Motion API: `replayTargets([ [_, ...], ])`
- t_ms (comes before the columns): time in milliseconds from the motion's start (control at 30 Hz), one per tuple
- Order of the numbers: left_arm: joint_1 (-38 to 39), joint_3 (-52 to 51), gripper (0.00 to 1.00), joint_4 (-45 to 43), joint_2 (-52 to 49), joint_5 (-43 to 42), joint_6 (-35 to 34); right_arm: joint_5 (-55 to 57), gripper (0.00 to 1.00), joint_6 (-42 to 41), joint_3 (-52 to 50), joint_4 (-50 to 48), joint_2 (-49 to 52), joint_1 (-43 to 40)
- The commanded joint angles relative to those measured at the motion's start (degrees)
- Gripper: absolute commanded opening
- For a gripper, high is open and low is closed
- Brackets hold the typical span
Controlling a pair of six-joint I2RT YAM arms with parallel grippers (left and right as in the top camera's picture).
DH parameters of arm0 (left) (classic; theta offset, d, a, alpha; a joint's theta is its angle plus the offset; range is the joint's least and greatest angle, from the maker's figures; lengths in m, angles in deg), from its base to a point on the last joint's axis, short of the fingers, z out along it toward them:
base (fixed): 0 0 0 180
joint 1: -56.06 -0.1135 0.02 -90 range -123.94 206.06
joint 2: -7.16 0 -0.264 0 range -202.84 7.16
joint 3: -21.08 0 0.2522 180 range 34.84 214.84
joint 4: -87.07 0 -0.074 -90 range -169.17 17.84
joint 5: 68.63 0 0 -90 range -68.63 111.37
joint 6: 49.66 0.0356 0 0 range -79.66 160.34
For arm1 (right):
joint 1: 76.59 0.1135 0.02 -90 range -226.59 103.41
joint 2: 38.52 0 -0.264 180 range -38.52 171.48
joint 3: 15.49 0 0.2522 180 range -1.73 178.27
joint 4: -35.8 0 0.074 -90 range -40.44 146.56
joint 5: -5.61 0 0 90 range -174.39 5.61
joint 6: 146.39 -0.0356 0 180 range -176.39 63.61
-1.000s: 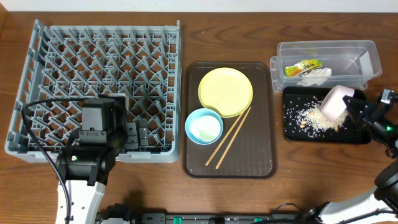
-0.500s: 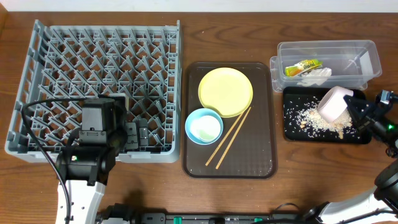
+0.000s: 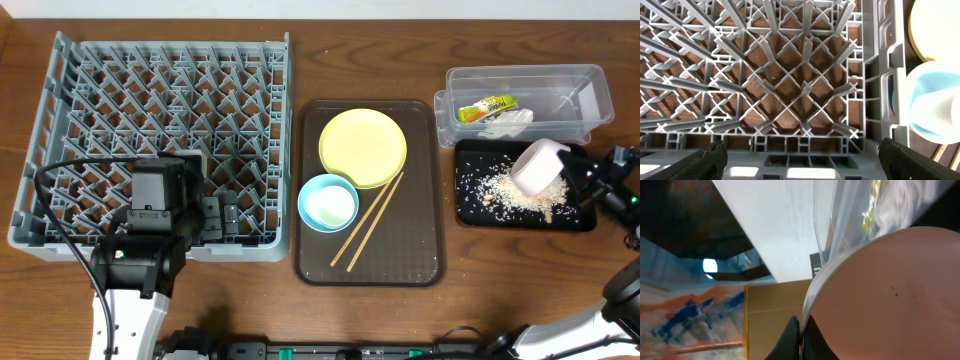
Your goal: Sort waste into correct bins and load items into the dishwasher rack
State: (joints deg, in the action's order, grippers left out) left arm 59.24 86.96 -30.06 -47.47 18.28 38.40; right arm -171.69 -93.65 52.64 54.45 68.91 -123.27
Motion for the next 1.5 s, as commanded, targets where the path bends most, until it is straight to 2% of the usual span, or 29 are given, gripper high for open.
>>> replayTargets([
  [0, 0.0, 1.3, 0.98, 0.2, 0.0, -0.6, -0.7, -2.1, 0.01, -0.1, 0.8, -4.4, 0.5, -0.2],
  [167, 0.0, 1.3, 0.98, 0.2, 0.0, -0.6, -0.7, -2.1, 0.01, -0.5, 0.8, -7.9, 0.5, -0.1],
  [400, 0.0, 1.3, 0.98, 0.2, 0.0, -0.6, -0.7, -2.1, 0.01, -0.8, 0.8, -2.3, 0.5, 2.1],
  [567, 0.0, 1.3, 0.98, 0.2, 0.0, -0.6, -0.7, -2.1, 0.01, -0.6, 0.8, -3.0, -0.5, 5.8],
  [700, 0.0, 1.3, 0.98, 0.2, 0.0, -0.6, -0.7, -2.1, 0.01, 2.2, 0.8, -3.0, -3.1, 8.7],
  [967, 0.0, 1.3, 0.98, 0.1, 0.0, -0.6, -0.7, -2.1, 0.01, 1.1, 0.8, -3.1, -12.1, 14.7],
  [1300, 0.0, 1.3, 0.98, 0.1, 0.0, -0.6, -0.7, -2.1, 0.01, 0.8, 0.8, -11.9, -22.3, 23.0],
  [1467, 0.0, 1.3, 0.98, 0.1, 0.0, -0.6, -0.7, -2.0, 0.01, -4.7, 0.8, -18.7, -23.2, 28.4],
])
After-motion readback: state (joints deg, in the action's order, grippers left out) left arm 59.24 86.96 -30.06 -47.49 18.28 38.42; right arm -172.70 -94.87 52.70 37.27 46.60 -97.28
